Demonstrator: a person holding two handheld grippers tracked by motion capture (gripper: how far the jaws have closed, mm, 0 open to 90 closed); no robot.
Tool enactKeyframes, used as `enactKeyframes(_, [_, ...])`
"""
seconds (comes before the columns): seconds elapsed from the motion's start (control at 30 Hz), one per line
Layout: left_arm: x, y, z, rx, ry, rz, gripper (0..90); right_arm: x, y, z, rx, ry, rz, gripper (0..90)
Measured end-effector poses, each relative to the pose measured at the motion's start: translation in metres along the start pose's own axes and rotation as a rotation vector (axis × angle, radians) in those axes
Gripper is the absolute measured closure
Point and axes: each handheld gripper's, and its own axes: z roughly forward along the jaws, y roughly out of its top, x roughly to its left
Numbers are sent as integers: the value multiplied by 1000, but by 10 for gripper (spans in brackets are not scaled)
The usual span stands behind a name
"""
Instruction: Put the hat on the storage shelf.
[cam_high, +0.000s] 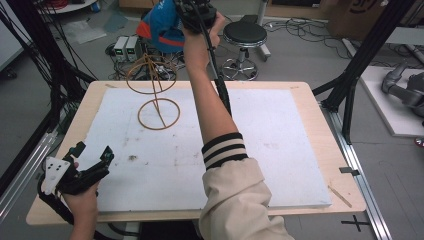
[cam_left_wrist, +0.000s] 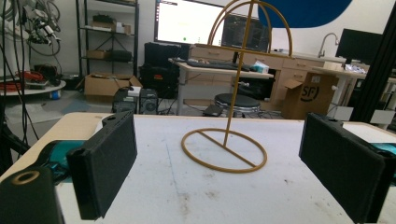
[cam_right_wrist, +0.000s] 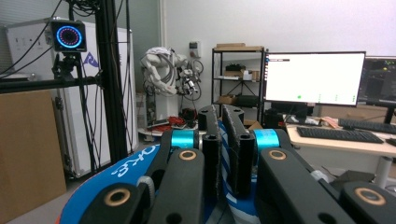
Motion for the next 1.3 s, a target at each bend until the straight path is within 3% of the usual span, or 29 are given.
enactKeyframes(0.37, [4, 0, -1, -6, 5, -18, 116, 25, -16, 27, 29, 36, -5, 868])
enactKeyframes(0.77, [3, 2, -2, -14, 4, -19, 116, 49, -36, 32, 67, 74, -10, 867])
enactKeyframes(0.97, [4, 2, -2, -15, 3, -19, 116, 54, -53, 33, 101, 90, -2, 867])
enactKeyframes(1.3, [4, 3, -3, -15, 2, -20, 116, 65, -79, 34, 156, 103, -36, 866])
